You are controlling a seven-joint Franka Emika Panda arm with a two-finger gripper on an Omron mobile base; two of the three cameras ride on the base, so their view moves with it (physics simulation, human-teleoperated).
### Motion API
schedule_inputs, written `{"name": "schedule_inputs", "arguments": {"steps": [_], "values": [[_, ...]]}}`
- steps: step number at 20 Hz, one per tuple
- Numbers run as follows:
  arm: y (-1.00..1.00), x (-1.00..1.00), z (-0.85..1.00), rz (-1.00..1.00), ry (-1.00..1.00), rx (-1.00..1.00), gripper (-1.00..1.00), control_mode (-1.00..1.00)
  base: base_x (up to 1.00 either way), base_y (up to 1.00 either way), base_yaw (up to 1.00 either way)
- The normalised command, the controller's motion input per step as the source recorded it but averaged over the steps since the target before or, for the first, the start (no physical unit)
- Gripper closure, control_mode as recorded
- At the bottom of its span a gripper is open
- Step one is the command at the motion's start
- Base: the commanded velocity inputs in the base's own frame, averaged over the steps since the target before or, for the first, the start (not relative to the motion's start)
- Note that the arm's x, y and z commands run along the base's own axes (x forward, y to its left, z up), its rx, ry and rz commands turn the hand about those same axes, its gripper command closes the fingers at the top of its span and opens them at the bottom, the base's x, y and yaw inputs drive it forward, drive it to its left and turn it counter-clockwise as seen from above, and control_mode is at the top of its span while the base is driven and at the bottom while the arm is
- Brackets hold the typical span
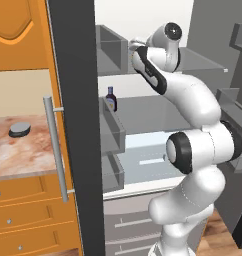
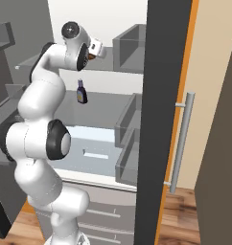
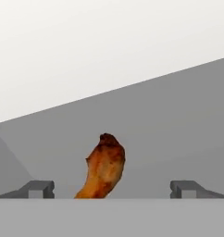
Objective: Take the chicken drumstick from the fridge and place it on the digital scale on the counter by the fridge. Wait a few seconds for a reading, then move it to the plate on the dining counter.
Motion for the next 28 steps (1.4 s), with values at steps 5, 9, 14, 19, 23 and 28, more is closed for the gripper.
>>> {"name": "schedule_inputs", "arguments": {"steps": [5,9,14,19,23,28], "values": [[0.21,0.60,-0.14,0.00,0.00,0.00,-1.00,-1.00,0.00,0.00,0.00],[0.18,0.51,-0.21,0.00,0.00,0.00,-1.00,-1.00,0.00,0.00,0.00],[0.02,-0.14,-0.20,0.00,0.00,-0.07,-1.00,-1.00,0.00,0.00,0.00],[0.00,-0.53,-0.14,0.00,0.00,-0.09,-1.00,-1.00,0.00,0.00,0.00],[0.00,-0.17,-0.26,0.00,0.00,-0.07,-1.00,-1.00,0.00,0.00,0.00],[0.00,0.53,-0.34,0.00,0.00,-0.01,-1.00,-1.00,0.00,0.00,0.00]]}}
